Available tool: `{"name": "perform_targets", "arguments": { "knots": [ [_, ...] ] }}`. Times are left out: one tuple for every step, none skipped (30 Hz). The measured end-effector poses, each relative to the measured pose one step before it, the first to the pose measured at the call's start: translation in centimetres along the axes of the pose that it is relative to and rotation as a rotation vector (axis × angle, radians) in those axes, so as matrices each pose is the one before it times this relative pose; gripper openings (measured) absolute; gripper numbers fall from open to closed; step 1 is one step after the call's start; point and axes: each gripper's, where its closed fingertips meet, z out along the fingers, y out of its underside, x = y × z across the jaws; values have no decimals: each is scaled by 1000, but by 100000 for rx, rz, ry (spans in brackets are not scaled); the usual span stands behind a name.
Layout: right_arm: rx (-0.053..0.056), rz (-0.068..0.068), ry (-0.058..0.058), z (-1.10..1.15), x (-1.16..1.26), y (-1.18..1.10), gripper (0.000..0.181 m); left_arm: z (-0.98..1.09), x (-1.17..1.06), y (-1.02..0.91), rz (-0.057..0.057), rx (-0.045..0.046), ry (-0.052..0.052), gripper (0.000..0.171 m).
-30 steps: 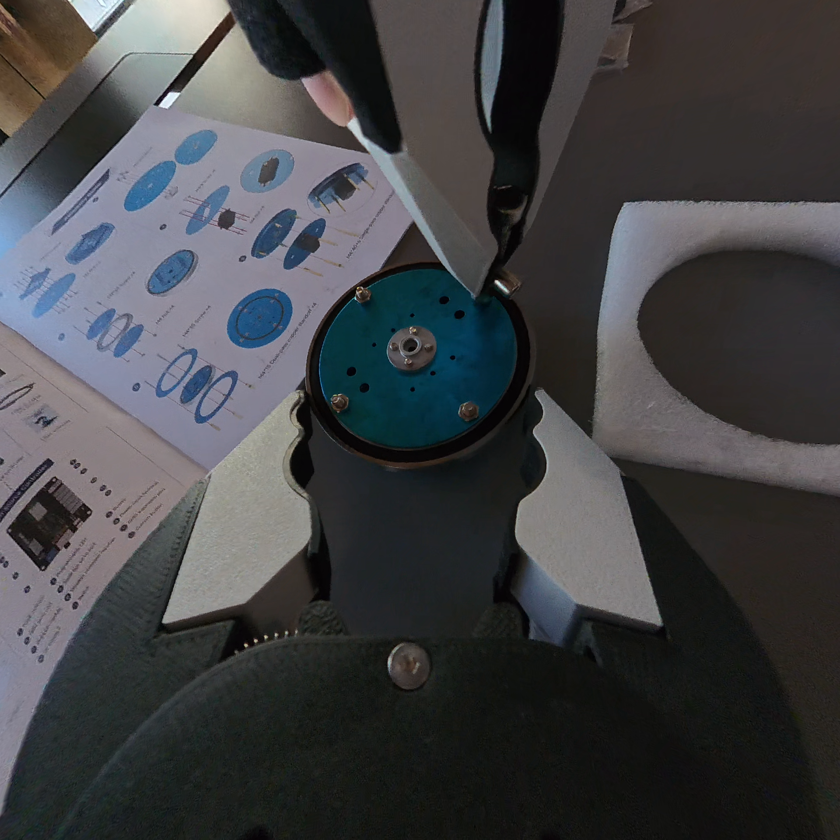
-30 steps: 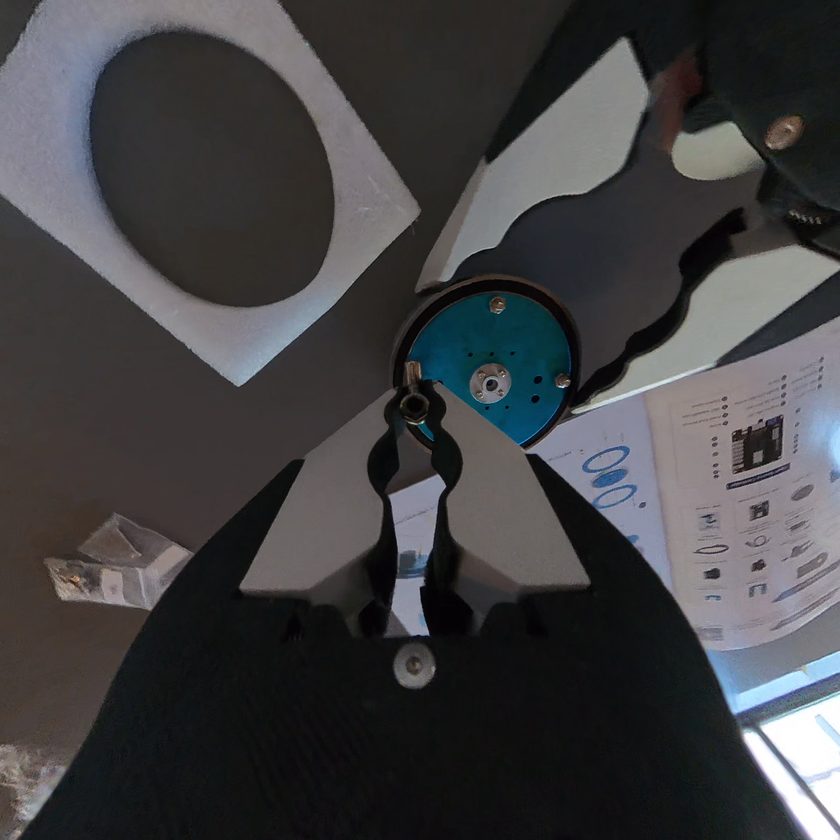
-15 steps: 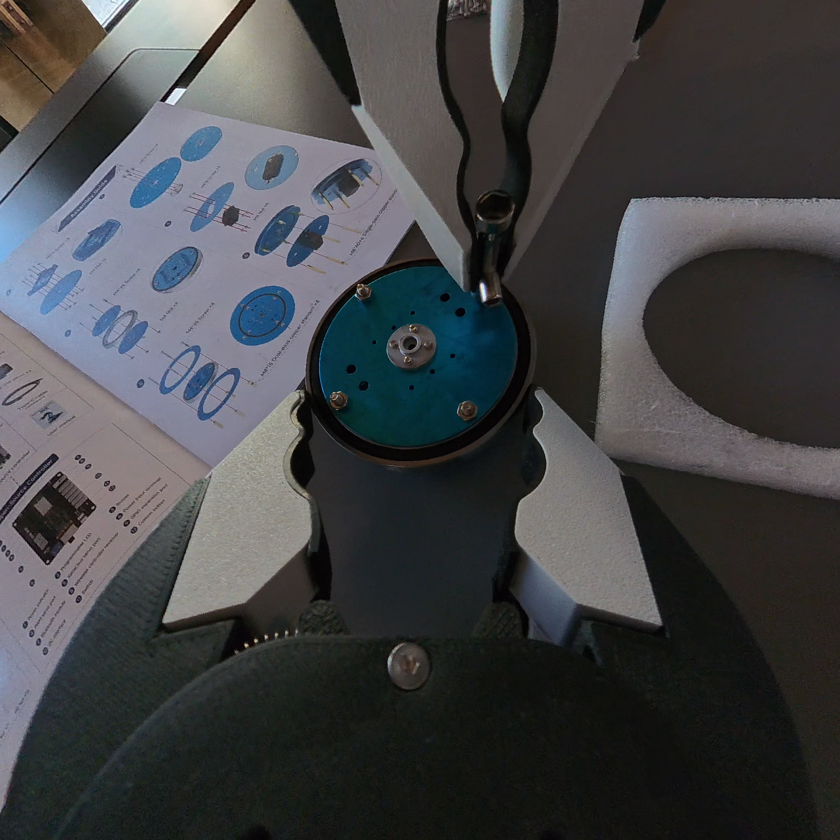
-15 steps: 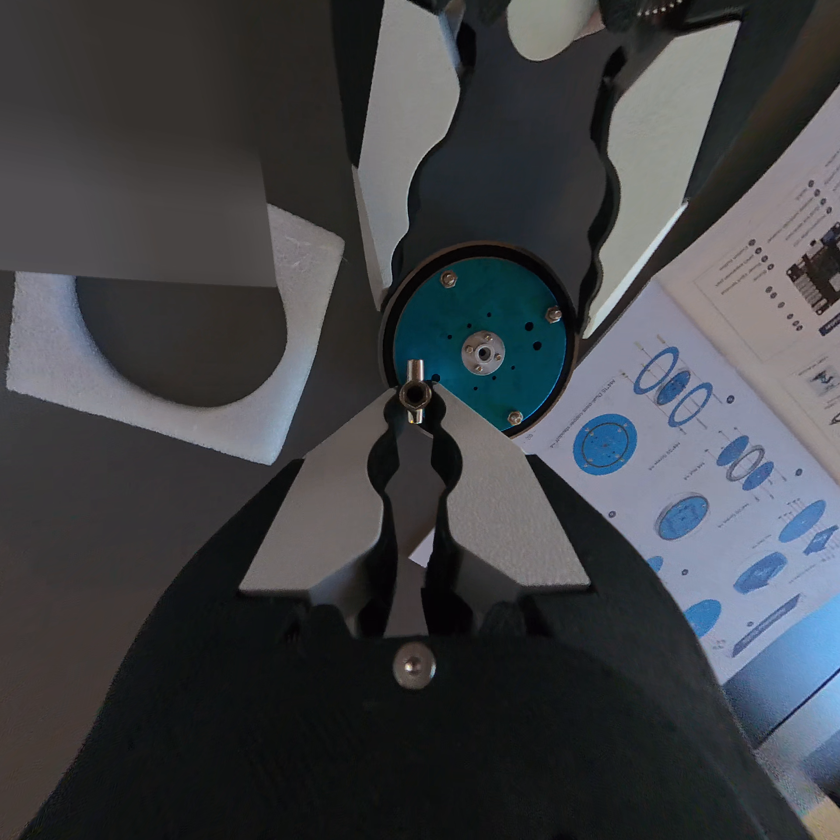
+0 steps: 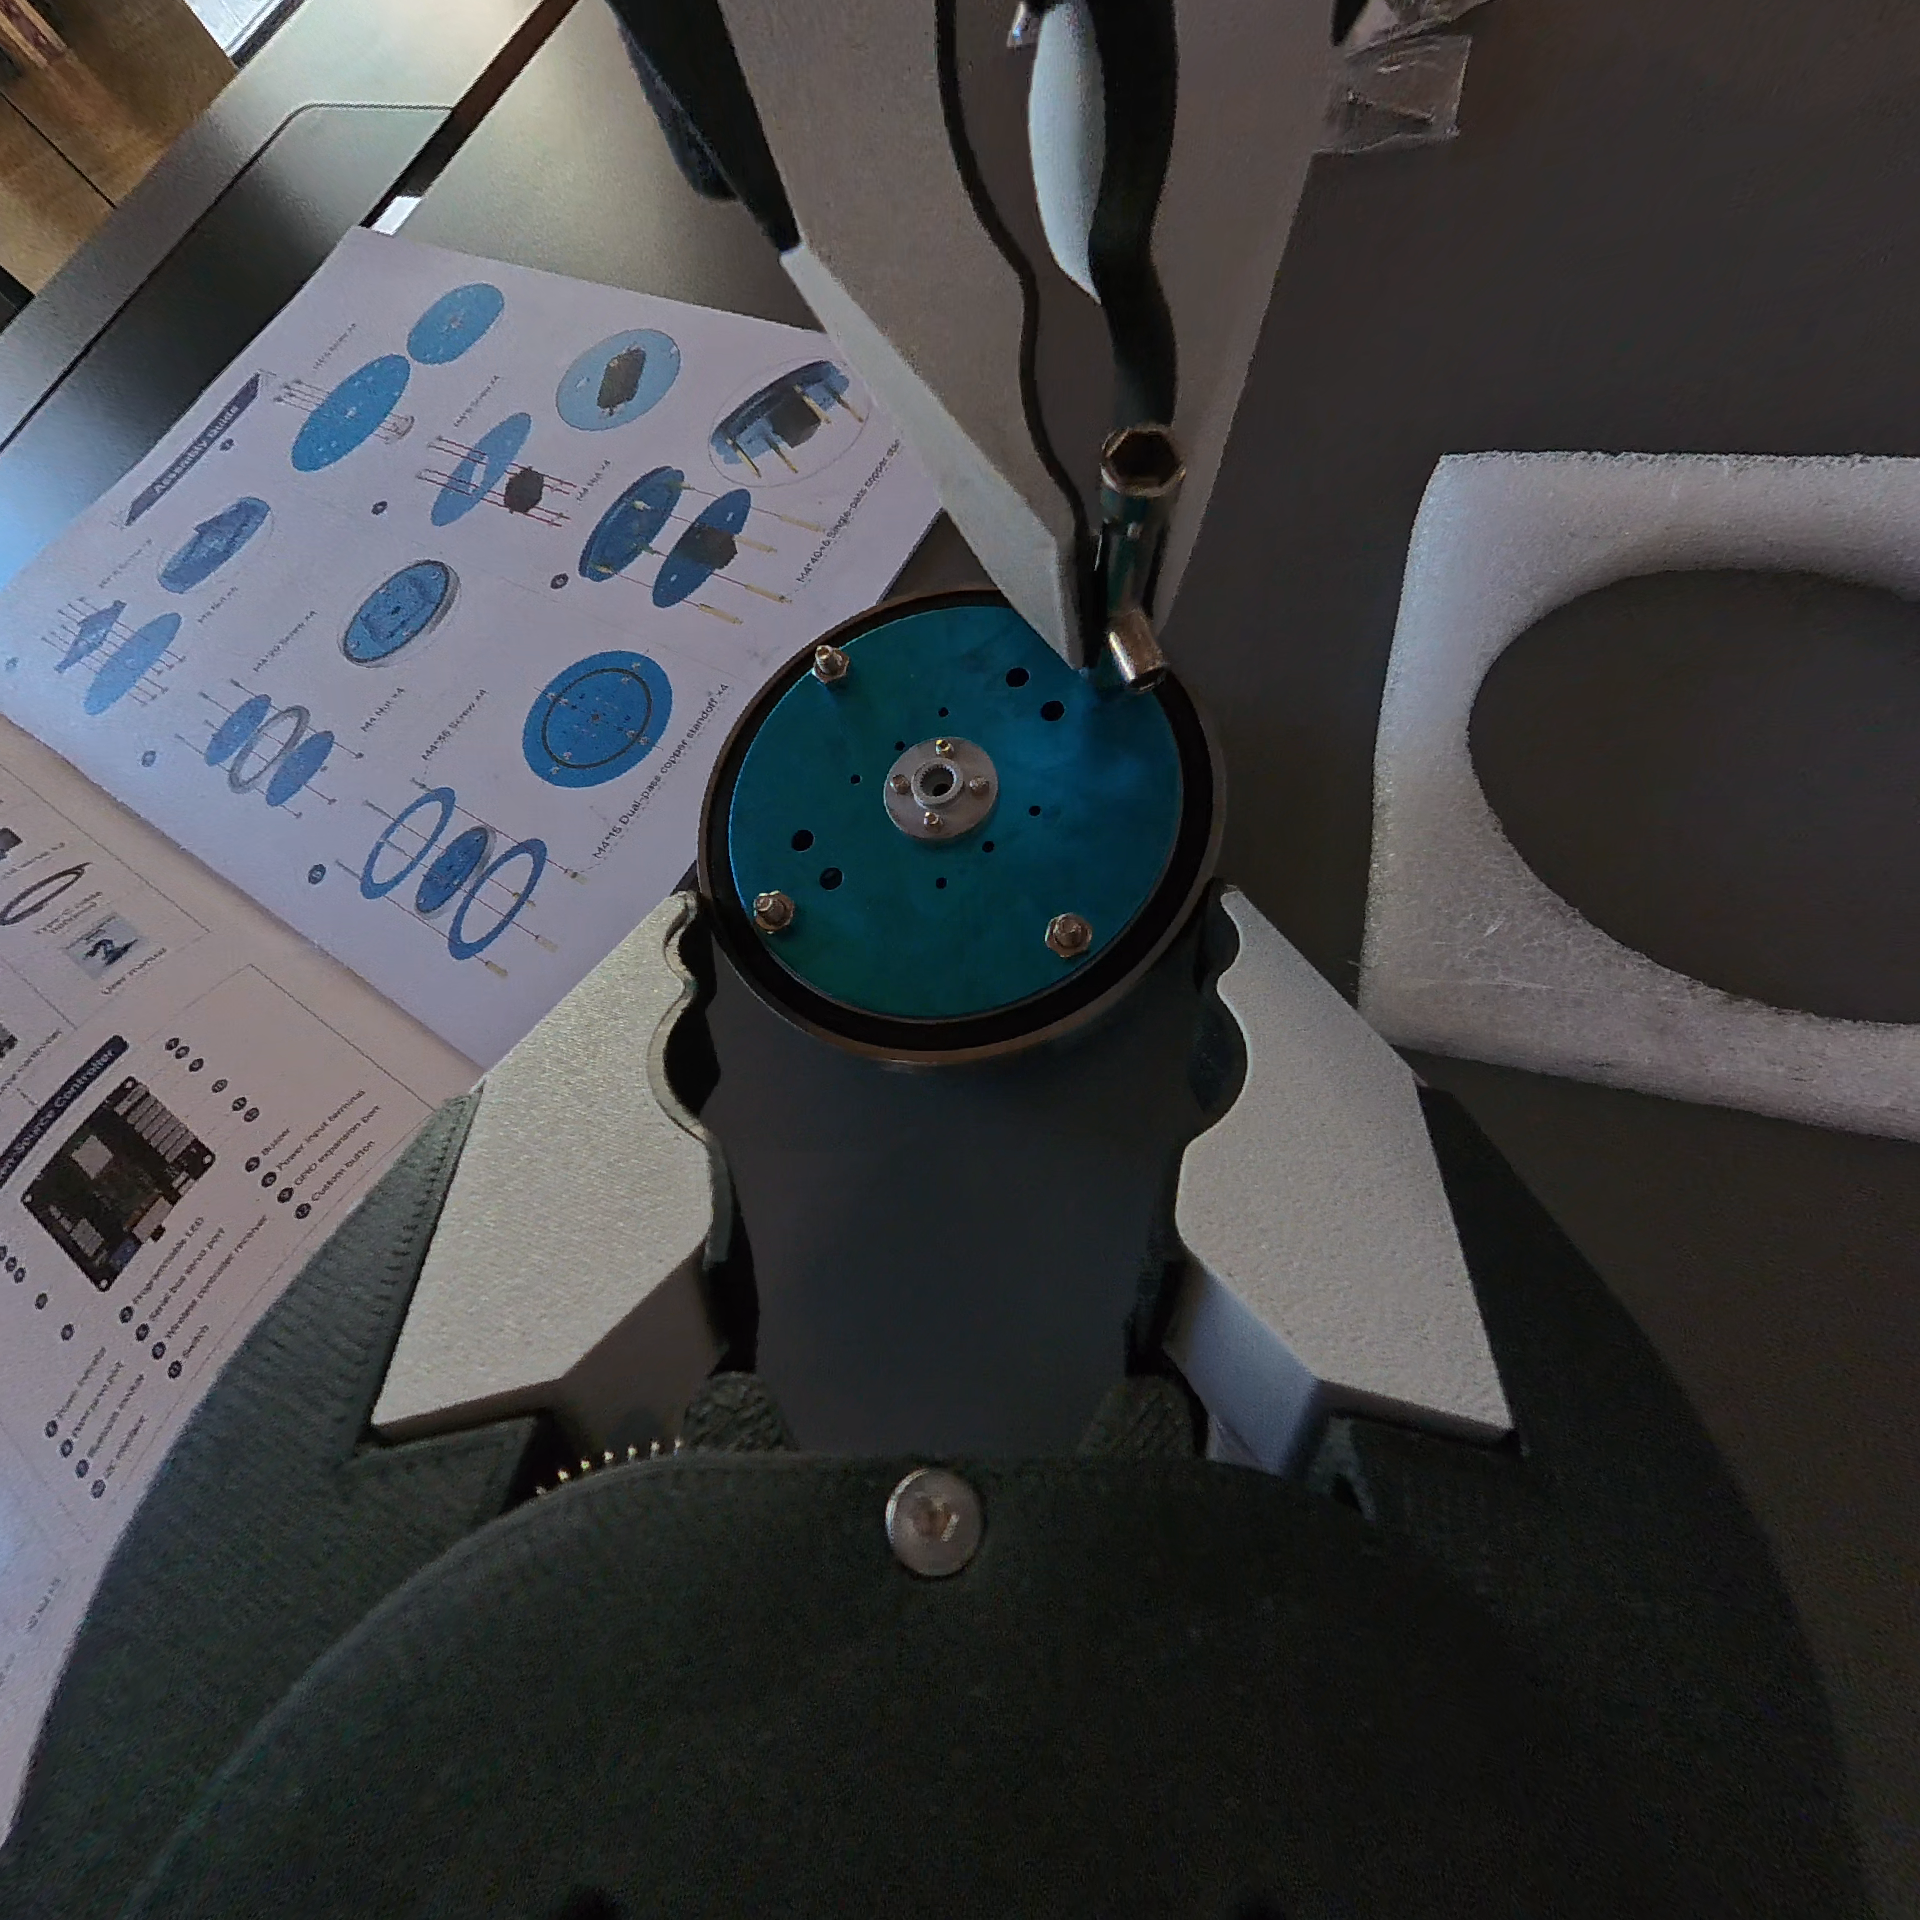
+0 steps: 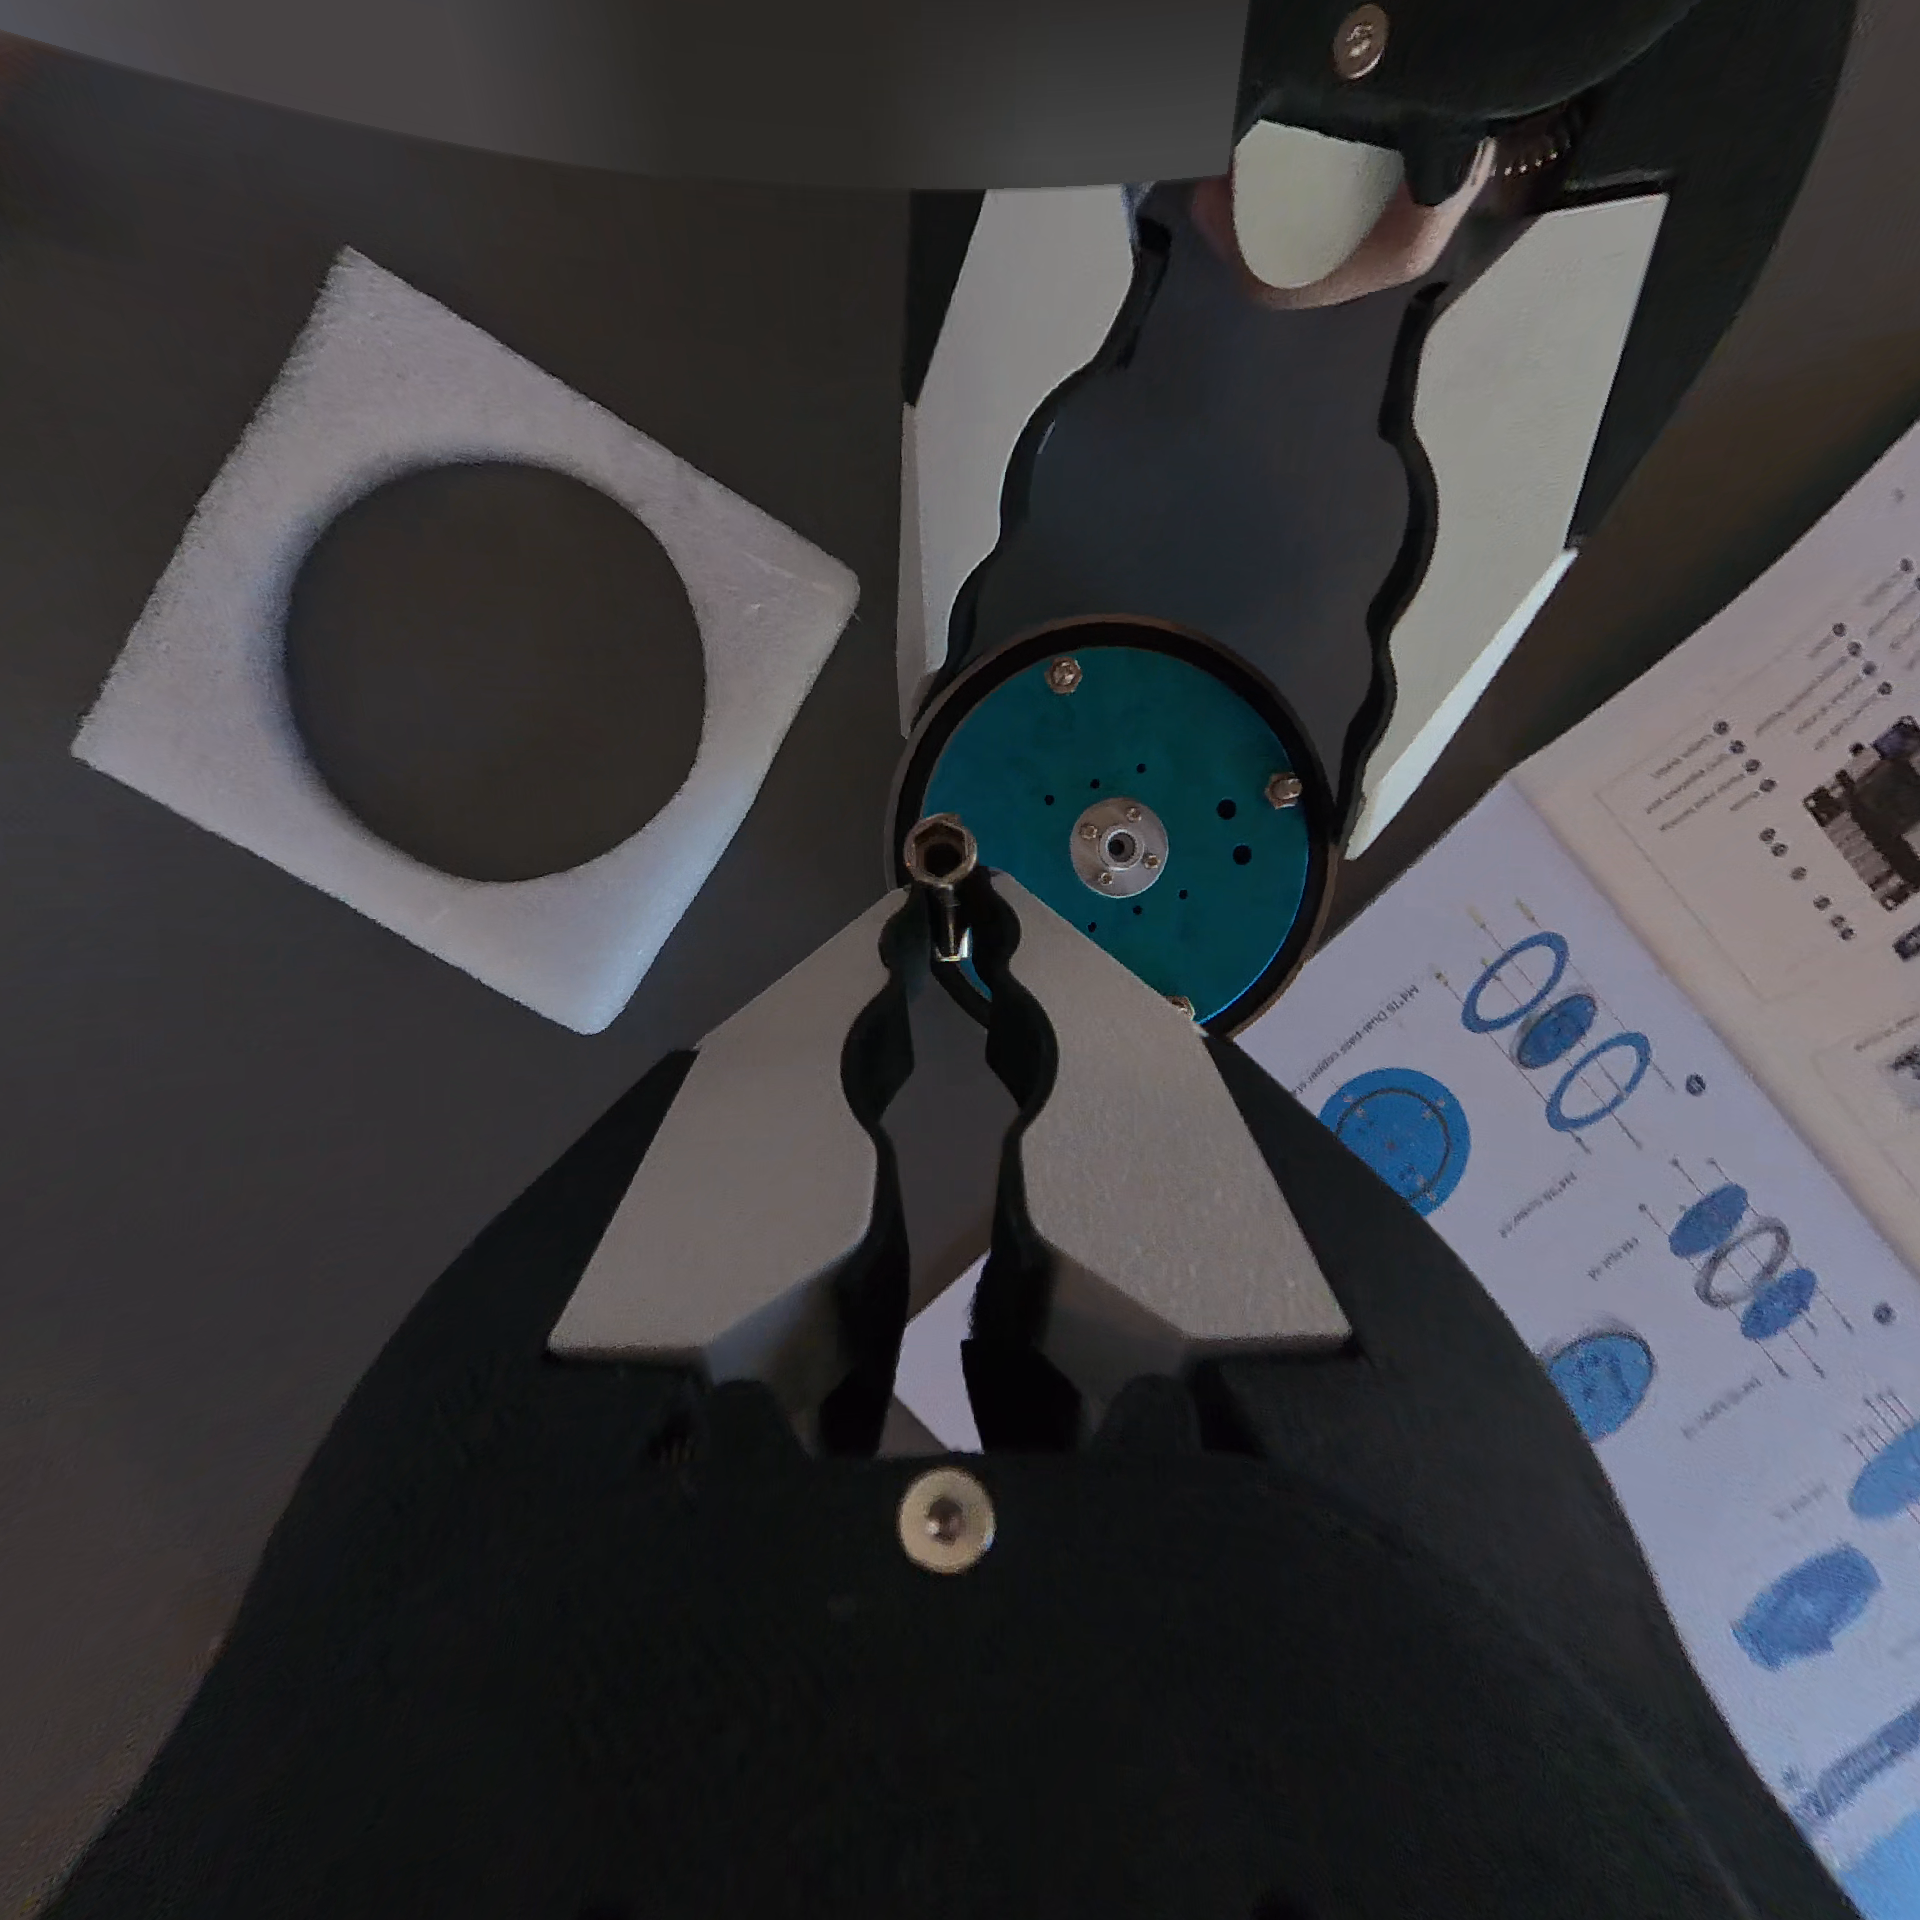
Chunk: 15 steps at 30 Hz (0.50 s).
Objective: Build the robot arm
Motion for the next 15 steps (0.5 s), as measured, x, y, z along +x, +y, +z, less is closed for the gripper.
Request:
{"name": "perform_targets", "arguments": {
  "knots": [
    [1926, 115, -2110, 16, 0, -17, 6, -1, 6, 1, -28, -10, 27, 93],
    [1767, 519, -1811, -1, 8, -5, 6, -1, 1, 3, -5, -20, 3, 93],
    [1833, 497, -1309, 8, 16, -3, 6, 12, -4, 6, -6, -16, -3, 93],
    [1753, 677, -907, -5, 20, -14, 6, -13, -3, 12, 7, -25, -15, 93],
    [1586, 623, -340, 12, 2, -8, 6, -6, -5, 9, -10, -24, 9, 93],
    [1605, 125, 211, -5, 11, -7, 6, -1, -3, 18, -1, -36, 12, 93],
    [1445, -685, 807, -9, 0, -2, 6, 2, 2, 15, 14, -50, 4, 93],
    [1095, -1677, 1504, 2, -2, 4, 6, -2, 2, 4, -2, -27, 12, 93],
    [428, -1865, 1709, 4, -19, -1, 6, 0, -2, 6, -73, -30, 50, 93],
    [-60, -1894, 1894, -13, -15, 9, 6, -10, 1, 14, -57, -25, 82, 93],
    [179, -882, 1478, -34, 4, 30, 6, -3, -3, 10, -54, -21, 100, 92],
    [653, 1188, 635, -34, 19, 46, 6, 0, -2, 7, -59, -39, 55, 92],
    [1366, 2930, -90, -35, 6, 21, 6, 8, -6, 17, -82, -42, 102, 91],
    [2138, 3385, -413, -27, 10, 8, 6, -2, 5, 16, -162, -91, 153, 91],
    [2437, 2506, -269, -44, 20, 13, 6, 4, 10, 8, -118, -73, 158, 91]
  ]
}}
